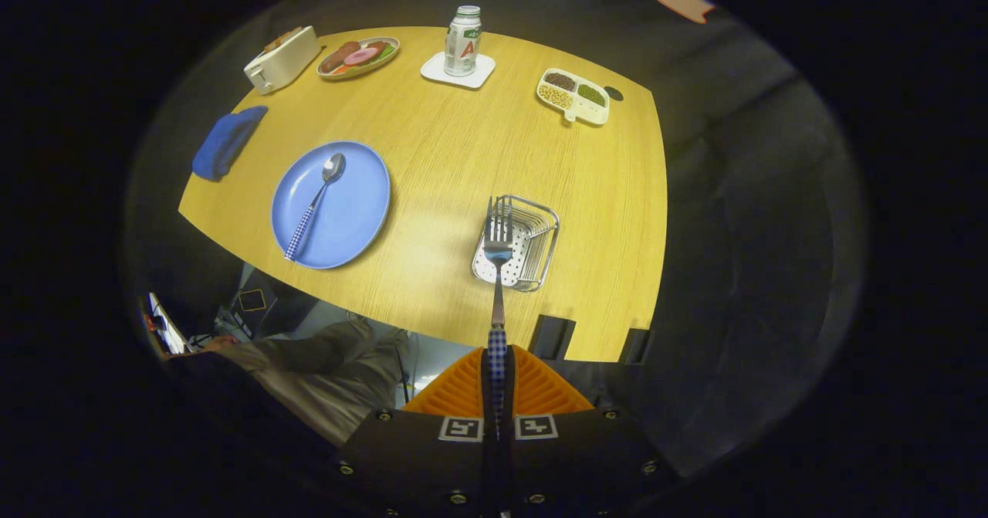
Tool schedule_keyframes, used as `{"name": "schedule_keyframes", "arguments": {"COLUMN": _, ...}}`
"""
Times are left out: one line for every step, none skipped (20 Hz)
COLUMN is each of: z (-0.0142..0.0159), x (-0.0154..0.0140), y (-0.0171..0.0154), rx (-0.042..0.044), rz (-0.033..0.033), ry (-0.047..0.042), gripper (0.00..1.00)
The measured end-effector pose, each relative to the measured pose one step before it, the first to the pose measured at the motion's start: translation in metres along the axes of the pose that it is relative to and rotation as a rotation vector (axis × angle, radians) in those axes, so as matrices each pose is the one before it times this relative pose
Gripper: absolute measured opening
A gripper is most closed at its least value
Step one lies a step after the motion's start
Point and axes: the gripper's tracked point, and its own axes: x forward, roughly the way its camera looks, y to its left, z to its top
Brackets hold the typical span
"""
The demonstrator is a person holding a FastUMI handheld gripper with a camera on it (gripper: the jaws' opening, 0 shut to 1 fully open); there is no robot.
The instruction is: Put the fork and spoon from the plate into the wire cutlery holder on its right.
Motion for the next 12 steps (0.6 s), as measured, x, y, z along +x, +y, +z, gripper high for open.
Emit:
{"name": "schedule_keyframes", "arguments": {"z": -0.00057, "x": 0.00009, "y": -0.00241, "rx": -0.00669, "rz": -0.00100, "ry": 0.01234, "gripper": 0.01}}
{"name": "schedule_keyframes", "arguments": {"z": 0.00137, "x": 0.00032, "y": -0.00174, "rx": -0.00253, "rz": 0.00319, "ry": 0.00744, "gripper": 0.01}}
{"name": "schedule_keyframes", "arguments": {"z": 0.00048, "x": 0.00056, "y": -0.00188, "rx": -0.00479, "rz": 0.00211, "ry": 0.01119, "gripper": 0.01}}
{"name": "schedule_keyframes", "arguments": {"z": -0.00110, "x": 0.00057, "y": -0.00200, "rx": -0.00808, "rz": -0.00028, "ry": 0.01122, "gripper": 0.01}}
{"name": "schedule_keyframes", "arguments": {"z": 0.00088, "x": 0.00121, "y": -0.00255, "rx": -0.00673, "rz": -0.00136, "ry": 0.01248, "gripper": 0.01}}
{"name": "schedule_keyframes", "arguments": {"z": 0.00055, "x": 0.00129, "y": -0.00264, "rx": -0.00878, "rz": -0.00307, "ry": 0.01434, "gripper": 0.01}}
{"name": "schedule_keyframes", "arguments": {"z": 0.00063, "x": 0.00107, "y": -0.00228, "rx": -0.00738, "rz": -0.00037, "ry": 0.01450, "gripper": 0.01}}
{"name": "schedule_keyframes", "arguments": {"z": 0.00028, "x": 0.00299, "y": -0.00170, "rx": -0.00984, "rz": 0.00150, "ry": 0.01893, "gripper": 0.01}}
{"name": "schedule_keyframes", "arguments": {"z": -0.00034, "x": 0.00267, "y": -0.00256, "rx": -0.00658, "rz": 0.00410, "ry": 0.02549, "gripper": 0.01}}
{"name": "schedule_keyframes", "arguments": {"z": -0.00020, "x": 0.00386, "y": -0.00129, "rx": 0.00016, "rz": 0.01052, "ry": 0.02574, "gripper": 0.01}}
{"name": "schedule_keyframes", "arguments": {"z": 0.00129, "x": 0.00301, "y": -0.00179, "rx": -0.00193, "rz": 0.00751, "ry": 0.02370, "gripper": 0.01}}
{"name": "schedule_keyframes", "arguments": {"z": 0.00134, "x": 0.00601, "y": -0.00377, "rx": -0.00148, "rz": -0.00398, "ry": 0.02041, "gripper": 0.01}}
